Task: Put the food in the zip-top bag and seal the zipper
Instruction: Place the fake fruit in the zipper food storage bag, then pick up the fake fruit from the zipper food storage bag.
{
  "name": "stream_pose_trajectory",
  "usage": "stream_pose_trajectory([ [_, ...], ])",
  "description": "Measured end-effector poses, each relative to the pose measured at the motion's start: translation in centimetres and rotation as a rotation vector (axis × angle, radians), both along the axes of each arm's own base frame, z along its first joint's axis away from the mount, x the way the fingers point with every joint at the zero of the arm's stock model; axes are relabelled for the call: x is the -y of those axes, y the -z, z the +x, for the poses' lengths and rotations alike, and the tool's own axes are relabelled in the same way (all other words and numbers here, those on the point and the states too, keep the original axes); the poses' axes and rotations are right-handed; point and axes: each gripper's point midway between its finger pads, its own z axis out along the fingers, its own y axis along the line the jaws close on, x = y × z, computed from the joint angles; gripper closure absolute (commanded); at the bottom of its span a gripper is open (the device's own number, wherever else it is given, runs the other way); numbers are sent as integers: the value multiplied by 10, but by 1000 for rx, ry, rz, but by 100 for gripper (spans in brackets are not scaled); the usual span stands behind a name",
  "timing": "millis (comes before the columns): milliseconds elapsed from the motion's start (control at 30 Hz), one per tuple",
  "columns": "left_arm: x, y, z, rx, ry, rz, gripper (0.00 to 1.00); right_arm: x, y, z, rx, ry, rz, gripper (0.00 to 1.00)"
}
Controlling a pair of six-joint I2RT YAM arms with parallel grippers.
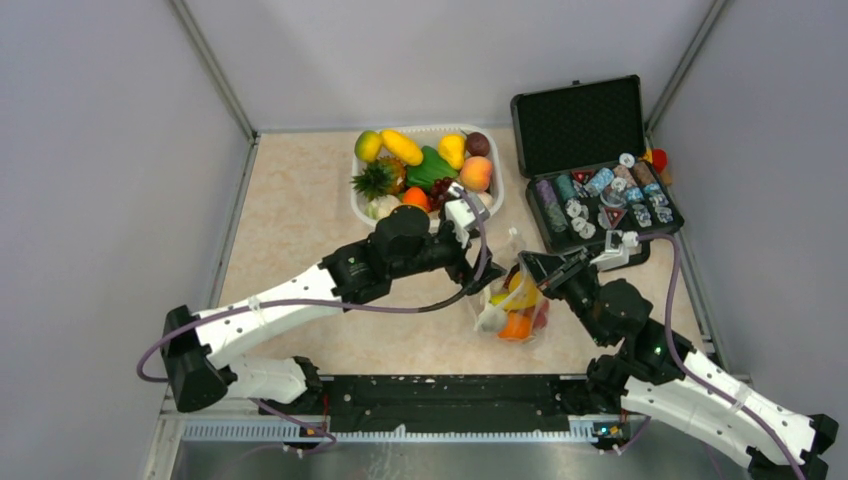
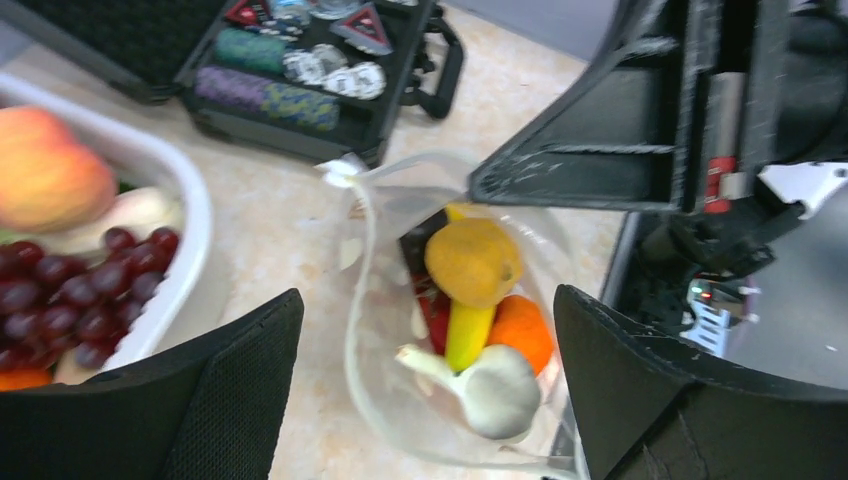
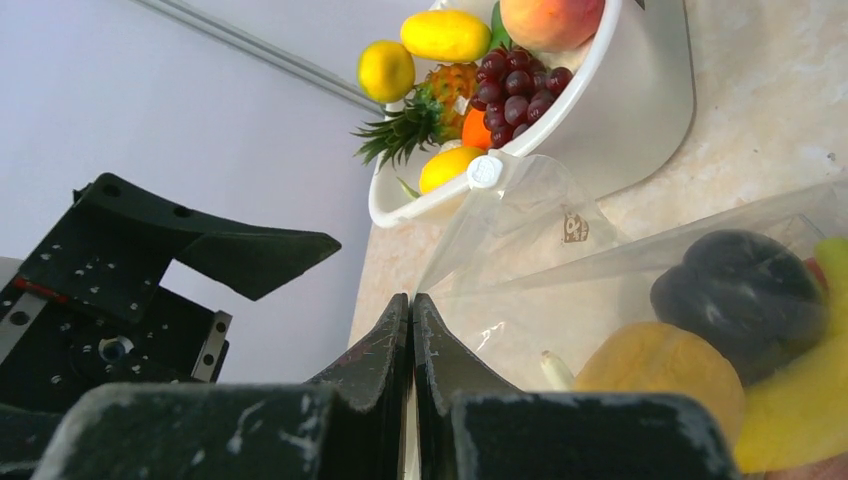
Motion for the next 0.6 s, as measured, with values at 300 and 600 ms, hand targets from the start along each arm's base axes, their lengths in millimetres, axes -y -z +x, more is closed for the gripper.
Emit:
stream_pose_trajectory([
  [300,-59,9,67,7,-259,21,3,1,1,-1,-2,0,7,100],
  [600,-85,12,151,-113,-447,-13,1,1,1,-1,-2,0,8,100],
])
